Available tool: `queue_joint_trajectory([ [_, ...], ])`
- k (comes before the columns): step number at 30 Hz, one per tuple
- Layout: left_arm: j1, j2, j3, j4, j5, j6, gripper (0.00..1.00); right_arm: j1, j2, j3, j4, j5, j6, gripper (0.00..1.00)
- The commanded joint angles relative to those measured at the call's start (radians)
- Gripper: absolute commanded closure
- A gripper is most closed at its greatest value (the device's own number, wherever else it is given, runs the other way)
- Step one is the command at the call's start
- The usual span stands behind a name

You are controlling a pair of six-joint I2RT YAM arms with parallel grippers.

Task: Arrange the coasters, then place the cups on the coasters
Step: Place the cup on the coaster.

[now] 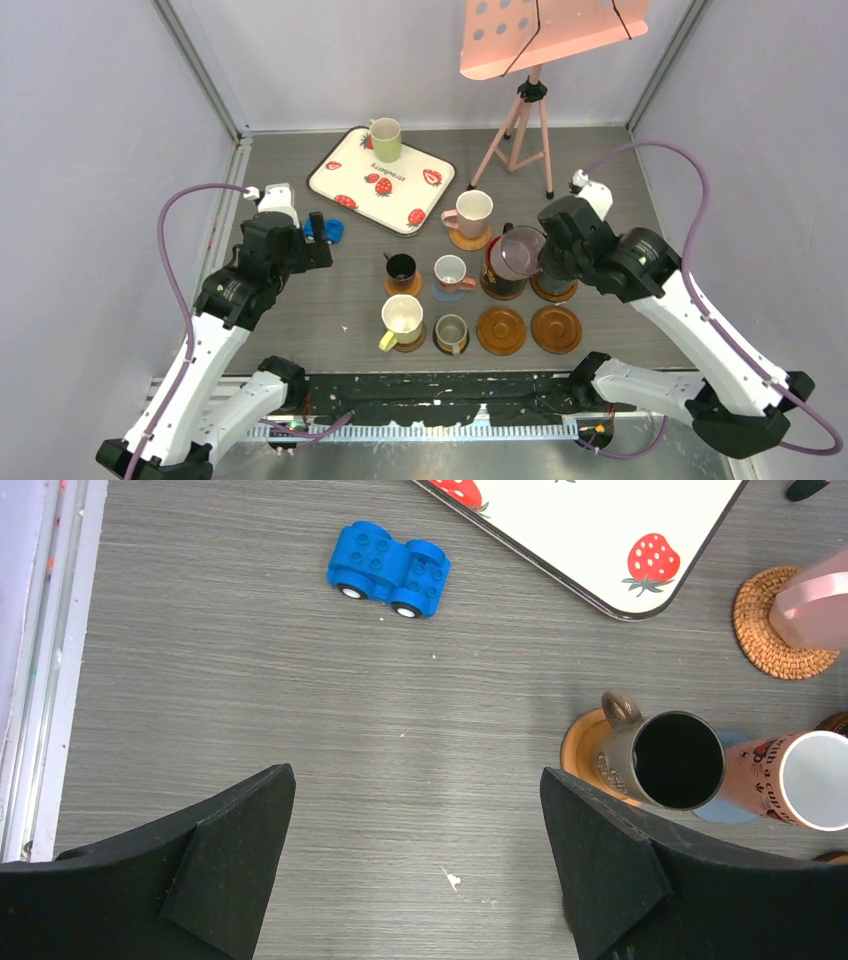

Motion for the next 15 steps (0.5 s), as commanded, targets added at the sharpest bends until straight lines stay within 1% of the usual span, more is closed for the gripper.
queue_joint_trajectory([
  [1,-0.008,-0.006,-0.004,0.043,0.009,0.016,0.03,-0.004,-0.114,-0.110,-0.053,0.041,0.161,0.95],
  [6,-0.008,-0.010,-0.004,0.043,0.000,0.019,0.03,-0.004,-0.230,-0.198,-0.107,0.008,0.260,0.95],
  [10,-0.008,-0.013,-0.002,0.043,0.000,0.019,0.03,-0.004,-0.275,-0.262,-0.125,-0.001,0.303,0.95],
  [15,-0.015,-0.017,-0.005,0.043,0.003,0.019,0.03,-0.004,-0.314,-0.345,-0.143,0.026,0.382,0.94],
])
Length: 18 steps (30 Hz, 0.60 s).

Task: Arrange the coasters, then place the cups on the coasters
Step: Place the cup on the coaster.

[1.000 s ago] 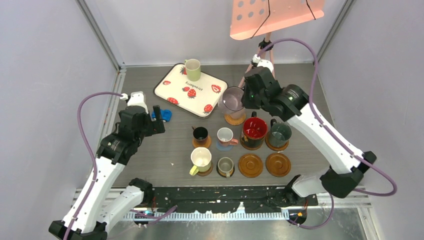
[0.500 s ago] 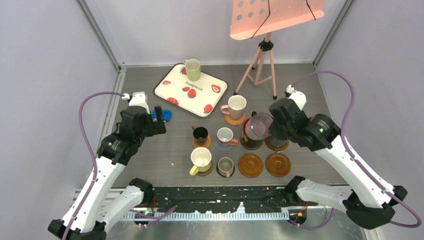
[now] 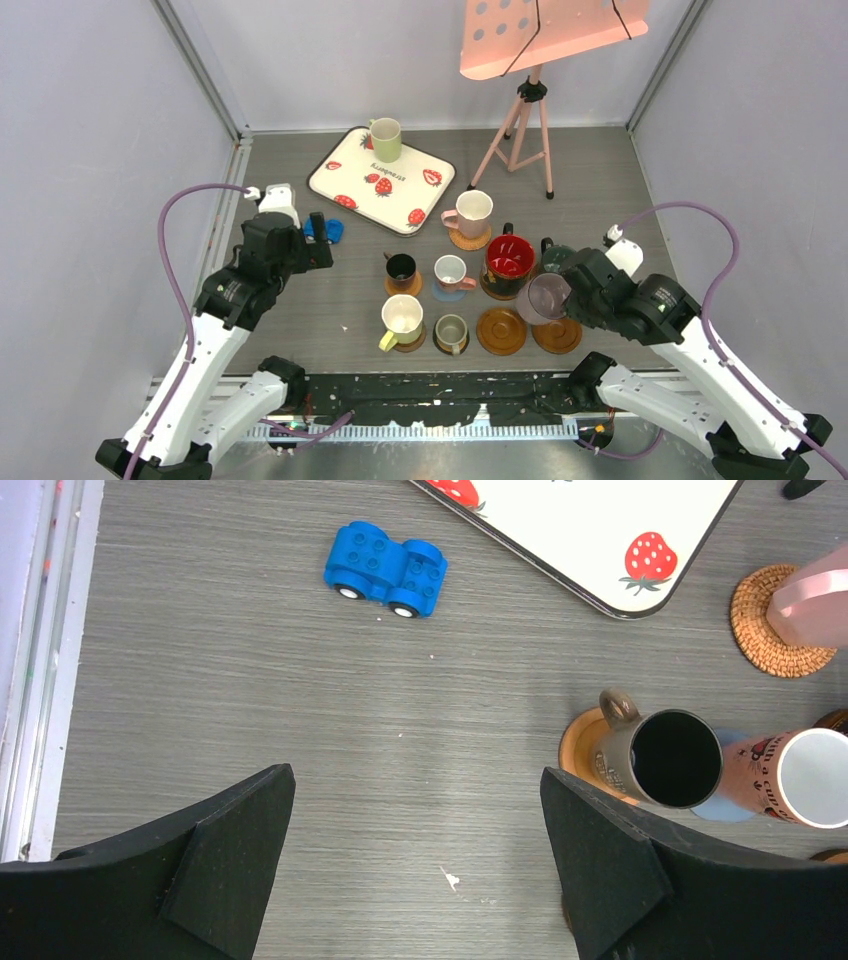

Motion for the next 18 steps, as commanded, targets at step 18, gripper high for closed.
queue_joint_trajectory([
  [18,-0.040,-0.004,0.008,0.042,0.016,0.019,0.03,-0.007,-0.110,-0.239,0.028,0.078,0.320,0.95],
])
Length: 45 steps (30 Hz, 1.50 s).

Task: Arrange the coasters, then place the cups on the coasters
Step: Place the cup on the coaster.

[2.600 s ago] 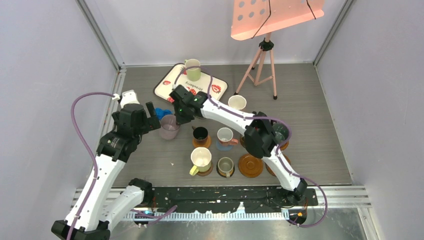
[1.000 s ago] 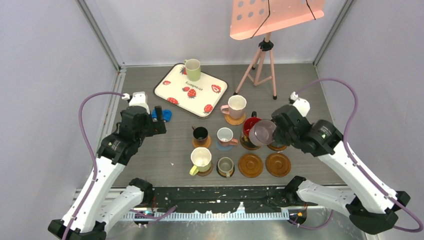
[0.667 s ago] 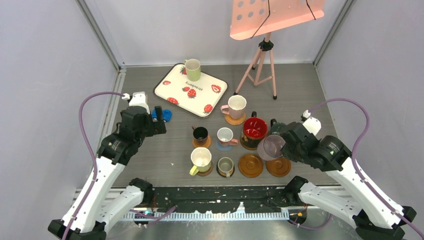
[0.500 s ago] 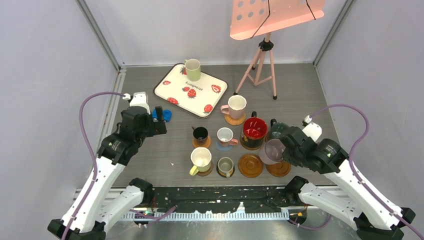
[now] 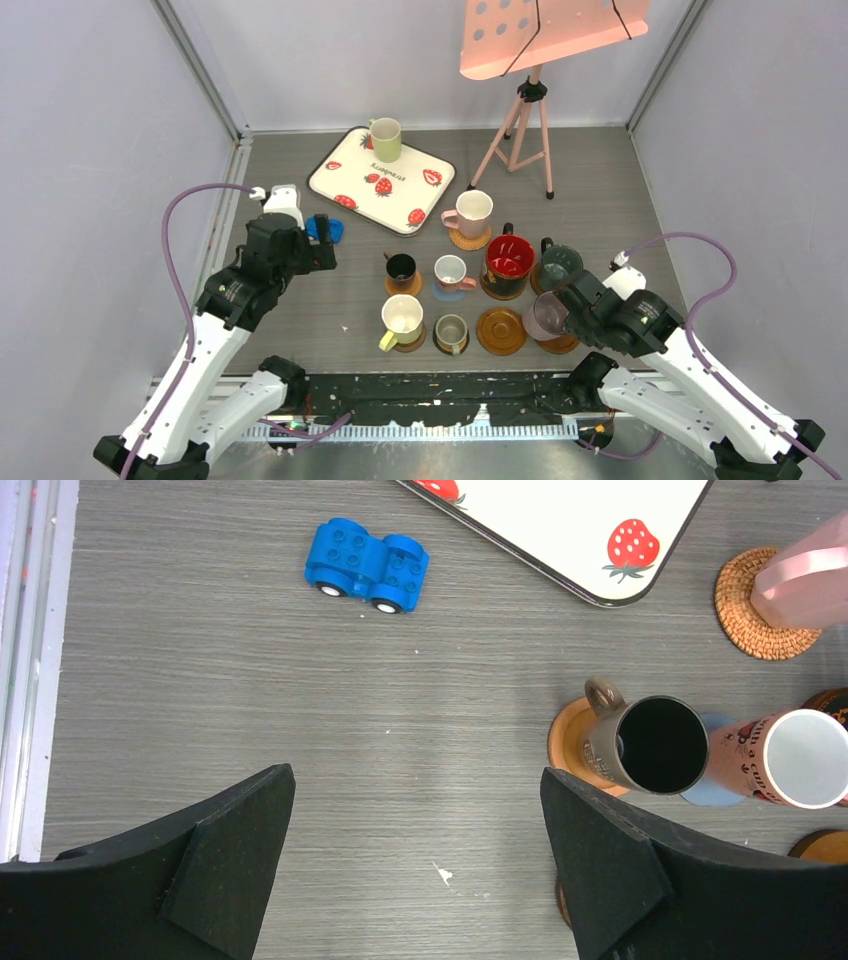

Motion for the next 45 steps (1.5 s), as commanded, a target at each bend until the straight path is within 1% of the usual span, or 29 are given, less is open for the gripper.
queue_joint_trajectory([
  [1,-0.012,-0.007,0.007,0.041,0.011,0.019,0.03,-0.010,-0.020,-0.016,0.039,0.072,0.128,0.95],
  [12,-0.027,0.007,0.012,0.043,0.031,0.011,0.03,-0.028,-0.072,-0.108,-0.015,0.092,0.269,0.95],
  [17,-0.030,0.019,0.023,0.040,0.040,0.006,0.03,-0.039,-0.066,-0.114,-0.022,0.112,0.277,0.95],
  [21,-0.034,0.018,0.017,0.040,0.041,0.005,0.03,-0.054,-0.047,-0.137,-0.016,0.096,0.278,0.95],
  [27,-0.035,0.019,0.015,0.042,0.034,0.003,0.03,-0.091,-0.041,-0.142,-0.011,0.107,0.237,0.95],
  [31,-0.035,0.027,0.016,0.042,0.041,0.003,0.02,-0.118,-0.018,-0.145,0.034,0.098,0.201,0.95],
  [35,-0.035,0.026,0.019,0.041,0.046,0.005,0.02,-0.141,0.026,-0.133,0.038,0.107,0.174,0.95],
  [45,-0.035,0.031,0.020,0.039,0.042,0.009,0.02,-0.185,0.049,-0.145,0.114,0.110,0.103,0.95],
])
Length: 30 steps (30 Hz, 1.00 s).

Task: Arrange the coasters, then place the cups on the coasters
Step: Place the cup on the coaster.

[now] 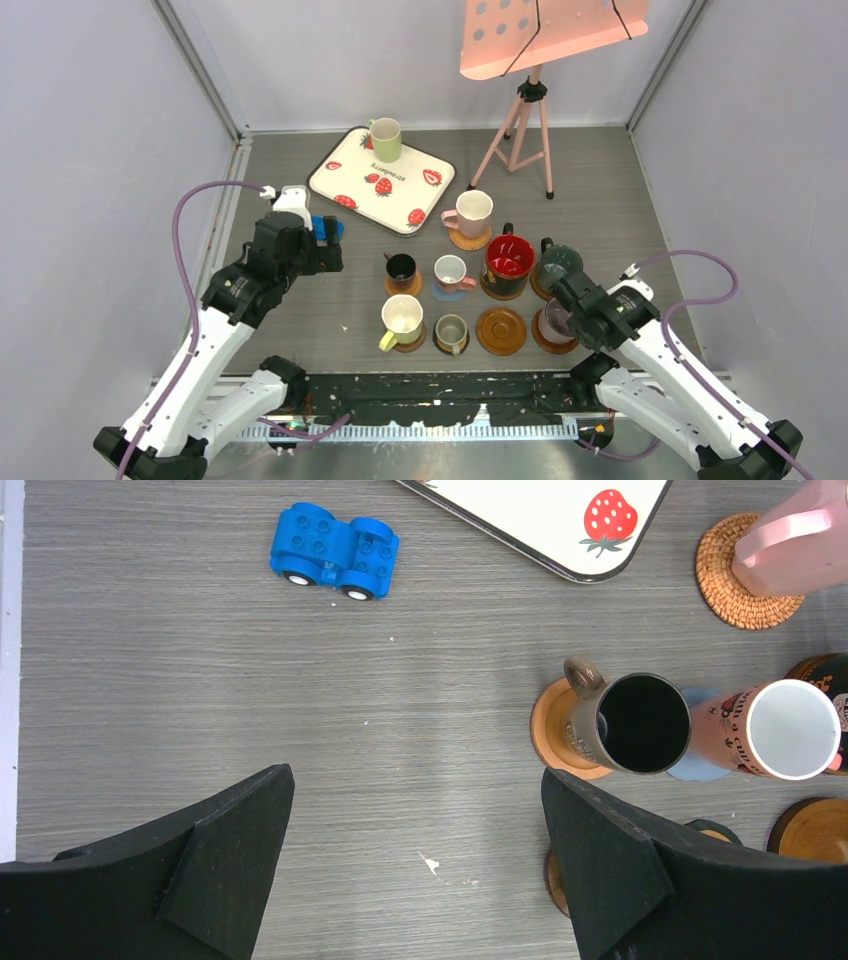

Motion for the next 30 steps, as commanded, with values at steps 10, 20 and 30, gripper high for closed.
queue_joint_trajectory([
  [10,-0.005,0.006,0.026,0.026,-0.011,0.018,0.00,-0.034,0.040,-0.012,0.117,0.013,-0.040,0.95],
  [20,-0.005,0.009,0.030,0.020,-0.021,0.017,0.00,-0.043,0.096,0.023,0.083,0.025,-0.031,0.95],
  [30,-0.005,0.017,0.046,0.014,-0.019,0.015,0.01,-0.046,0.111,0.037,0.078,0.034,-0.043,0.95],
])
